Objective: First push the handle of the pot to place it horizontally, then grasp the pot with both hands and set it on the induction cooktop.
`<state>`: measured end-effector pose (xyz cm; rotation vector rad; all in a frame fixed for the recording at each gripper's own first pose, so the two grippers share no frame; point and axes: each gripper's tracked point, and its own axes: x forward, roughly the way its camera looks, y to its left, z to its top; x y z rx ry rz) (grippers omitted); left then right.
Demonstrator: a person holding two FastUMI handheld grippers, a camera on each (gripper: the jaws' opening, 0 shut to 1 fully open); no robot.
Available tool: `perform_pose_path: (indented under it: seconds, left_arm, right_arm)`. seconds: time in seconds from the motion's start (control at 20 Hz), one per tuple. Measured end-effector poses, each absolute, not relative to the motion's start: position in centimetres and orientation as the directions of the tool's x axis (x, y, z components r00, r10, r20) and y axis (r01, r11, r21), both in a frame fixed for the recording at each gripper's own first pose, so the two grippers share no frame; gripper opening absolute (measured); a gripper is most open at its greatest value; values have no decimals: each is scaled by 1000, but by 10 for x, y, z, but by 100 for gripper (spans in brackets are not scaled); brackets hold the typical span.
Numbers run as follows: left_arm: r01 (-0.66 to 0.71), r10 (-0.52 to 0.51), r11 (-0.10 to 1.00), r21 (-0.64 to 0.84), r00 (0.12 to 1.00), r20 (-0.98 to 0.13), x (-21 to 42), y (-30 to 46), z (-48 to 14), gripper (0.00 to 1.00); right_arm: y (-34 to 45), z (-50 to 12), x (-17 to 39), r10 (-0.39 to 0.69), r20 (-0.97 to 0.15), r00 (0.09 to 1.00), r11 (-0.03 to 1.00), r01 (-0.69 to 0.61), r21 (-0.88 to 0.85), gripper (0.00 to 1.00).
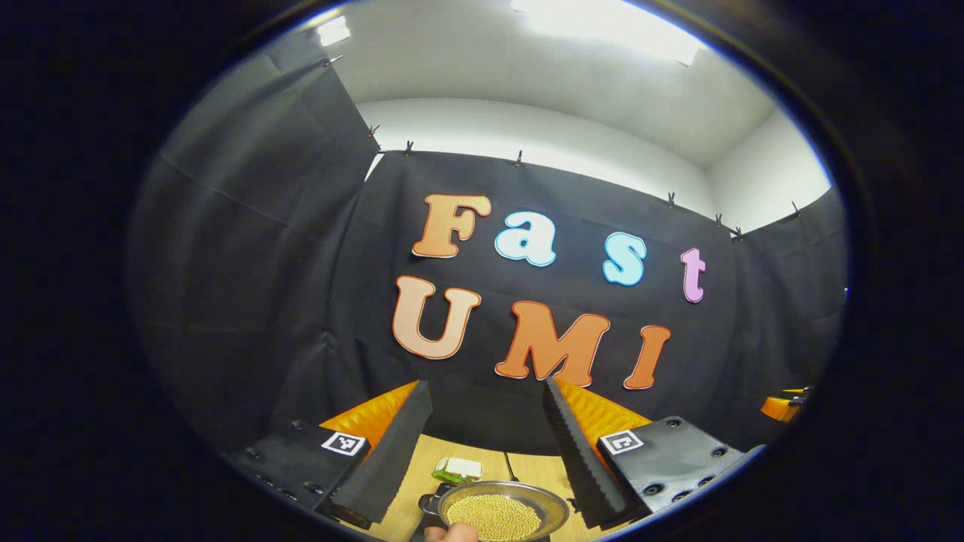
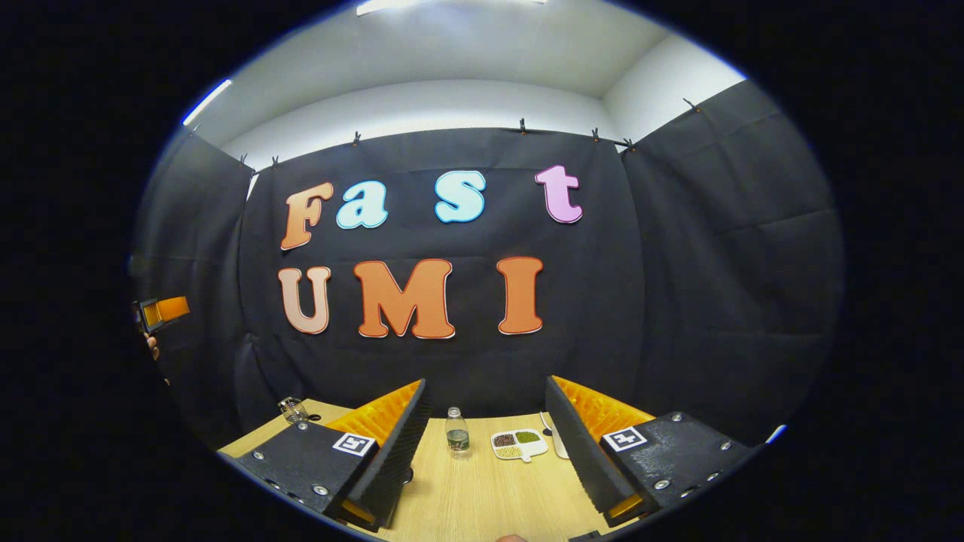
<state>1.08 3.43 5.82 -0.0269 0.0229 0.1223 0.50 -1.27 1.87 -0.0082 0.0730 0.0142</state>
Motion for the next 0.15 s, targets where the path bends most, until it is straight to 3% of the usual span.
perform_pose_path:
  seconds: [0.15]
  left_arm:
    - [-110, 110, 994, -17, 994, -14, 7, 29, 63, 97]
  right_arm:
    - [-6, 12, 2, 37, -88, 995, 999, -39, -15, 100]
